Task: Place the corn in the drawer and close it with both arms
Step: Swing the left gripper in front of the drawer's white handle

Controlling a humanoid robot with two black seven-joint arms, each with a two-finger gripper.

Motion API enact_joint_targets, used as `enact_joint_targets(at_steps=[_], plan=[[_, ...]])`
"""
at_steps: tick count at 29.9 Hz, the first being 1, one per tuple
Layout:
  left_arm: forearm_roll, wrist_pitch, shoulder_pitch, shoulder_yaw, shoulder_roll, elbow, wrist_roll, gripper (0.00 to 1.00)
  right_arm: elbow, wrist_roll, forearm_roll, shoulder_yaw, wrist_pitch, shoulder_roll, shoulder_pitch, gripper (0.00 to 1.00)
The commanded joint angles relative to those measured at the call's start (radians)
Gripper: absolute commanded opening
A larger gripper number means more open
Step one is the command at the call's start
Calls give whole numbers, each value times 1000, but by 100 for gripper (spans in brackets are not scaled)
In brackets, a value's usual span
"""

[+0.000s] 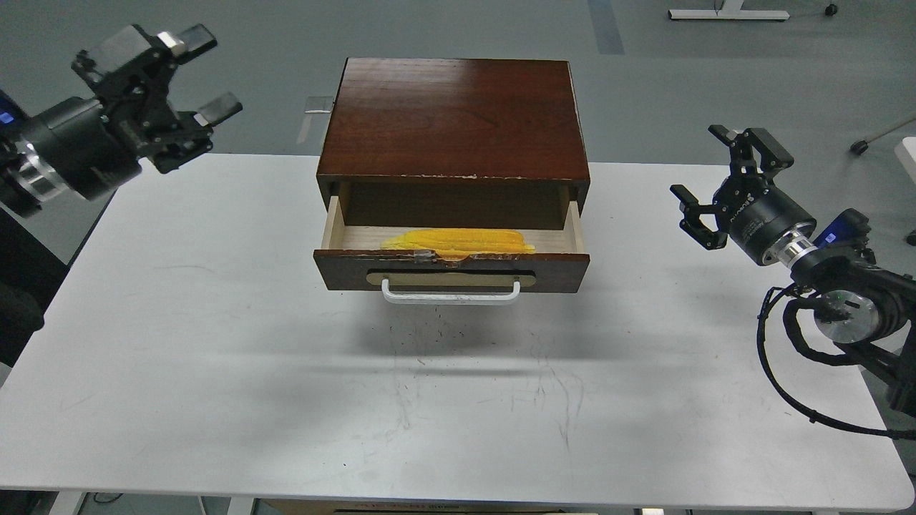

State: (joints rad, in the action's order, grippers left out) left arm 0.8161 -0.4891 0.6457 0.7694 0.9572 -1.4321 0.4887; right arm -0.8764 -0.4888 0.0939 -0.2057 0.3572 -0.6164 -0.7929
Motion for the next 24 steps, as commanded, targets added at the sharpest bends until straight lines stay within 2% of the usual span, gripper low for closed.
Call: enact_joint_targets(at_steps=[1,7,12,13,15,16,18,20,21,24], plan=[[231,0,3,-1,-14,-167,0,100,0,0,-5,0,0,-2,15,100],[674,0,-12,-28,-112,-332,0,99,-1,0,-9,8,0,-6,24,100],[916,0,-14,-64,-241,-329,0,93,-1,0,-10,8,0,-6,26,100],[949,0,-18,-79,-267,-324,0,90,-1,0,-10,8,0,-6,26,100],[969,0,-31,-126,-290,-311,0,76,-1,0,-11,8,0,-8,27,100],[972,0,-35,-156,-301,-303,0,64,-1,0,-11,8,0,-8,27,100],[979,0,-38,-179,-308,-295,0,47,-1,0,-11,11,0,-8,27,100],[1005,49,-78,-216,-313,-280,0,12,-1,0,-11,12,0,-8,29,100],[1011,61,-90,-220,-313,-277,0,2,-1,0,-11,12,0,-8,29,100],[1012,78,-146,-220,-319,-269,0,0,-1,0,-16,12,0,-8,32,100]])
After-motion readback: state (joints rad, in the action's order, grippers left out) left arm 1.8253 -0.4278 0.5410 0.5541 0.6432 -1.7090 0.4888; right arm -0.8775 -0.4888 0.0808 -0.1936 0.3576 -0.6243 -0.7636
